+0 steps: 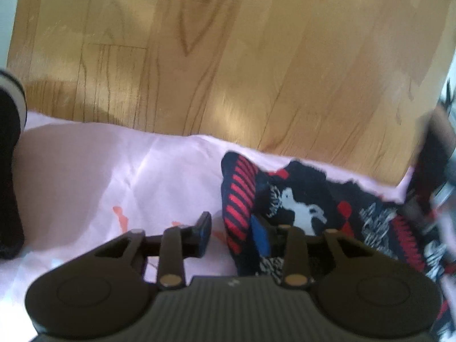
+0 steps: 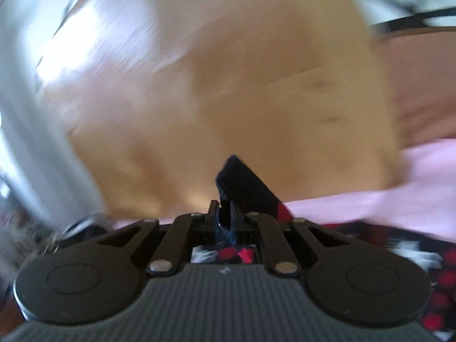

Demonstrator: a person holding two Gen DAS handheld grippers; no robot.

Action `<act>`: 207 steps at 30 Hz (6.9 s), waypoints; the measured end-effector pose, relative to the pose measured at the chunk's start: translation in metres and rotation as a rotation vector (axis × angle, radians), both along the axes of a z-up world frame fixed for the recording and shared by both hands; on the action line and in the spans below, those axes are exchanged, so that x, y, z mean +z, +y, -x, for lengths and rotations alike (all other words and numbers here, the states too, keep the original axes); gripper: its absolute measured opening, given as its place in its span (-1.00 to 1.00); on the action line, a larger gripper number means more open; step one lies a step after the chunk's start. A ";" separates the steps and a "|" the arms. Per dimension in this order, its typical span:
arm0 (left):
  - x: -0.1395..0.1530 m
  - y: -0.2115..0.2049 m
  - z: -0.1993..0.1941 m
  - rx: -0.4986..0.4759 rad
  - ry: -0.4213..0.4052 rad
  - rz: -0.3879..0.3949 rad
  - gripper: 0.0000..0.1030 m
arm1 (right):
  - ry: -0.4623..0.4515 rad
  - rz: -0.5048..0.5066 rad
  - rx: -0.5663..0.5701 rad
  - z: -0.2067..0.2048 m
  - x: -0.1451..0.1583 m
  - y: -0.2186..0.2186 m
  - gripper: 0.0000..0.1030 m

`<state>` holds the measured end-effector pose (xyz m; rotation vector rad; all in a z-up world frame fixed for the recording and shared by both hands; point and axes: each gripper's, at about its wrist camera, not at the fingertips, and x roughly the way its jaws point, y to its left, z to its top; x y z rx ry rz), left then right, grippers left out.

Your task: Fold small clothes

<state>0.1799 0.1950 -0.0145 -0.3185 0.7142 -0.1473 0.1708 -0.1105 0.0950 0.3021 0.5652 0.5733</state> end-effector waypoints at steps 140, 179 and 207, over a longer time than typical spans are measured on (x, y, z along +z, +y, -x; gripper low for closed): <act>0.018 0.002 0.081 0.104 -0.078 0.105 0.02 | 0.209 -0.215 0.081 -0.019 -0.074 0.051 -0.80; 0.023 -0.112 -0.018 -0.121 -0.067 -0.149 -0.70 | -0.034 -0.043 -0.106 0.028 -0.079 -0.096 -0.82; 0.036 -0.022 0.142 -0.056 -0.023 -0.177 0.51 | 0.116 0.044 -0.191 0.137 -0.088 -0.141 -0.43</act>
